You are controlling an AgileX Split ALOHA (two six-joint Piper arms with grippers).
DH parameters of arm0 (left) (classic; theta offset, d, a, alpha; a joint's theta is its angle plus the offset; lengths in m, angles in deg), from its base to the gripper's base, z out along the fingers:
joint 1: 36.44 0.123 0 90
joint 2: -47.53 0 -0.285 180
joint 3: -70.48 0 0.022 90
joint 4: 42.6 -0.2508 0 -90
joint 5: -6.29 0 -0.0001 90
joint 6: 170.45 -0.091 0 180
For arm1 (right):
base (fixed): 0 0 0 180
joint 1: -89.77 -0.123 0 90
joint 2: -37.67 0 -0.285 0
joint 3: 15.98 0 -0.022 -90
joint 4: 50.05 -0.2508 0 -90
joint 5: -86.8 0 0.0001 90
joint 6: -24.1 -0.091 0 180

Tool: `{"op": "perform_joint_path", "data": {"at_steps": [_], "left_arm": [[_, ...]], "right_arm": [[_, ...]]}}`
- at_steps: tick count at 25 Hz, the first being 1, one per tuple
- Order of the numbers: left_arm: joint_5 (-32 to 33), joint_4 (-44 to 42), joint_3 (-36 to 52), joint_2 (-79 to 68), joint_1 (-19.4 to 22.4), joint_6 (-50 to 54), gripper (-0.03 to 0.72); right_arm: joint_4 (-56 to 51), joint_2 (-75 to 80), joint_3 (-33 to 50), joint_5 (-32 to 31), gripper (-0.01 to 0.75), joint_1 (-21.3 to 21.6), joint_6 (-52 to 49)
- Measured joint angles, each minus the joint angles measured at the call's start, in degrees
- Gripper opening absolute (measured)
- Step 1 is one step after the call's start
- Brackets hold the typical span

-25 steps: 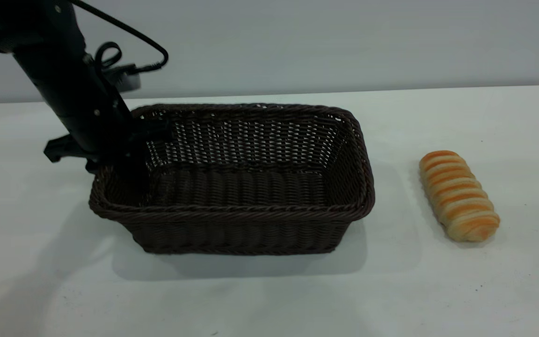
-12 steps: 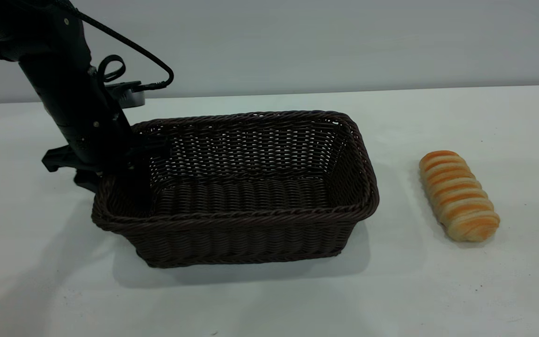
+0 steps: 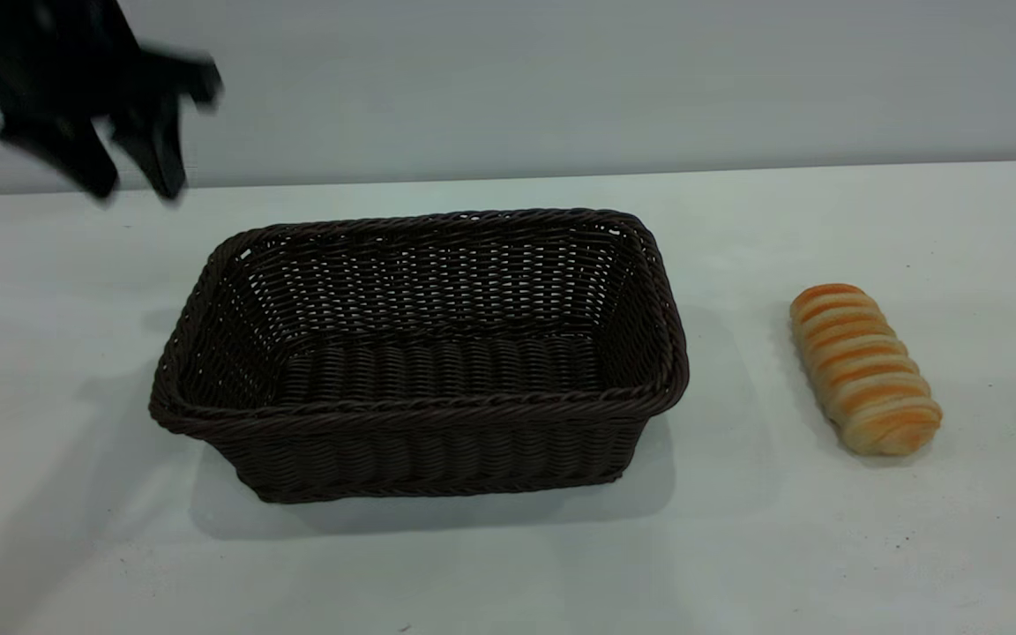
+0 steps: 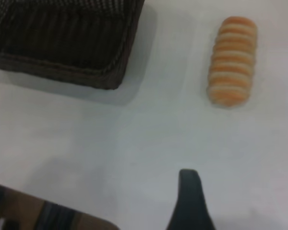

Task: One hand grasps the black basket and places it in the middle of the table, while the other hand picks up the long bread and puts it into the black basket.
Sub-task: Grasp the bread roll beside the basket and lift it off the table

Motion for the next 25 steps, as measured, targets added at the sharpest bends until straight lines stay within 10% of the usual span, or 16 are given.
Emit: {"op": "perform_joint_path", "data": {"at_steps": [12, 25], "left_arm": [[8.6, 0.1, 0.1, 19.1, 0.0, -0.1, 0.478], [15.7, -0.6, 0.1, 25.5, 0.0, -1.2, 0.476]], "right_arm": [[-36.7, 41.1, -5.6, 17.5, 0.554, 0.0, 36.2], [-47.2, 75.6, -21.2, 28.5, 0.554, 0.0, 55.6]]}}
